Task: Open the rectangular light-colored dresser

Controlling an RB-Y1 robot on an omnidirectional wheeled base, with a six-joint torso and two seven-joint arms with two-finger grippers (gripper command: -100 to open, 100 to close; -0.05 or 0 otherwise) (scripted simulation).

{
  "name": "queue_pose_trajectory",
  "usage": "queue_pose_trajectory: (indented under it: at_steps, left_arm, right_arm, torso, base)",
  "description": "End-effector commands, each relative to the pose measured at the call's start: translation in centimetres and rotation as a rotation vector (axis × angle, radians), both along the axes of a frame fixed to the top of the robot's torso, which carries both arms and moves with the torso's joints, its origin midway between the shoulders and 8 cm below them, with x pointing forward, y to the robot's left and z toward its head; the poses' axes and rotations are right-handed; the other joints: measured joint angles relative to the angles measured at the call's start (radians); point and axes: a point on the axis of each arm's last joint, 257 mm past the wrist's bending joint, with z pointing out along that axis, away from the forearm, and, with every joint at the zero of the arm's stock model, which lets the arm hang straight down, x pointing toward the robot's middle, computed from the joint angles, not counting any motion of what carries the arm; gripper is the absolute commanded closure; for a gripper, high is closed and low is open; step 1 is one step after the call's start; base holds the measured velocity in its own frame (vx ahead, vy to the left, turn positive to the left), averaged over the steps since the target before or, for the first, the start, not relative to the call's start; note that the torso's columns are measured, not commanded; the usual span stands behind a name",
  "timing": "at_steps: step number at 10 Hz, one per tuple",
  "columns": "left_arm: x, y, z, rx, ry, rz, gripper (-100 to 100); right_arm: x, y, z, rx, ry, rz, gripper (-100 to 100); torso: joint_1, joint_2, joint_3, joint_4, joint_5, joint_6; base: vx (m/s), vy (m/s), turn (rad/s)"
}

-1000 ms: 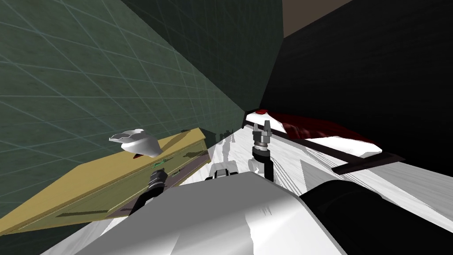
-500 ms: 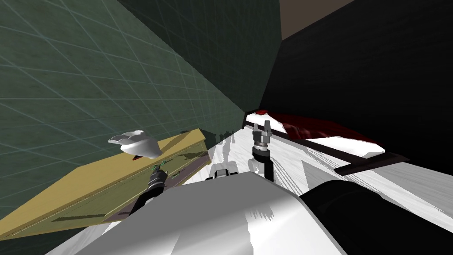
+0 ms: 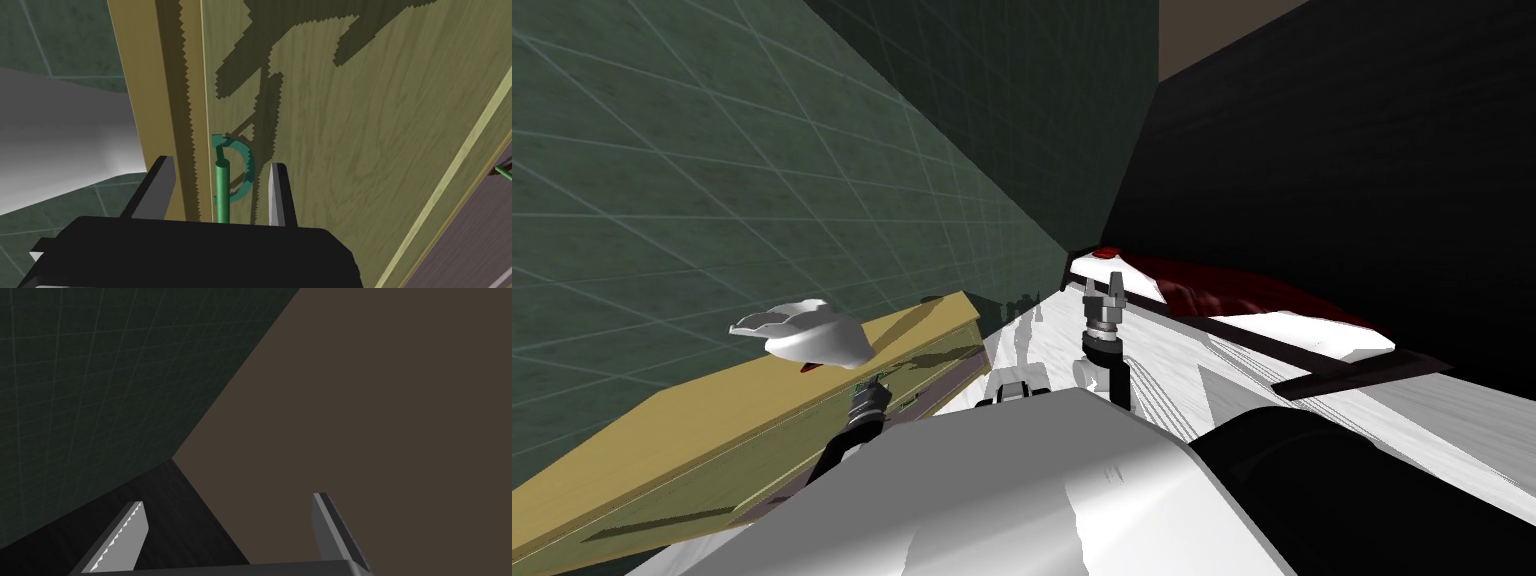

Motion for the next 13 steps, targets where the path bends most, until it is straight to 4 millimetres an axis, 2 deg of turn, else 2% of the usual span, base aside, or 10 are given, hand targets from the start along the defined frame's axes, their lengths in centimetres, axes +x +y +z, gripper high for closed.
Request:
queue_pose_trajectory:
  at_steps: [1, 5, 6, 7, 12, 13]
  left_arm:
    - [-0.24, -0.13, 0.12, -0.001, 0.001, -0.002, 100]
    - [-0.50, -0.27, 0.28, -0.002, 0.001, -0.005, 100]
    - [-0.39, -0.13, 0.24, 0.000, 0.001, -0.003, -100]
    - [-0.36, -0.10, 0.23, 0.000, 0.001, -0.002, -100]
    - [0.10, -0.01, -0.19, -0.002, -0.001, 0.002, -100]
    - [-0.01, 0.04, -0.07, 0.000, 0.000, 0.001, -100]
  right_arm:
    - [0.00, 0.00, 0.00, 0.000, 0.000, 0.000, 0]
    - [0.00, 0.01, 0.01, 0.000, 0.000, 0.000, 0]
    - [0.00, 0.00, 0.00, 0.000, 0.000, 0.000, 0]
    - [0.00, 0.00, 0.00, 0.000, 0.000, 0.000, 0]
    - [0.00, 0.00, 0.00, 0.000, 0.000, 0.000, 0]
    - [0.00, 0.00, 0.00, 0.000, 0.000, 0.000, 0]
  torso:
    - [-0.002, 0.002, 0.001, 0.000, 0.000, 0.000]
    - [0.003, -0.004, -0.003, -0.001, 0.001, 0.000]
    - [0.007, -0.008, -0.005, -0.002, 0.002, 0.000]
    - [0.011, -0.013, -0.008, -0.003, 0.003, 0.000]
    - [-0.001, 0.001, 0.000, 0.000, 0.000, 0.000]
    - [0.002, 0.001, 0.001, 0.000, 0.000, 0.000]
  base:
    - [-0.132, -0.079, 0.015]
    - [-0.130, -0.104, 0.009]
    - [0.051, 0.053, -0.008]
    - [0.103, 0.086, -0.015]
    - [0.121, 0.098, -0.008]
    - [0.047, 0.055, -0.008]
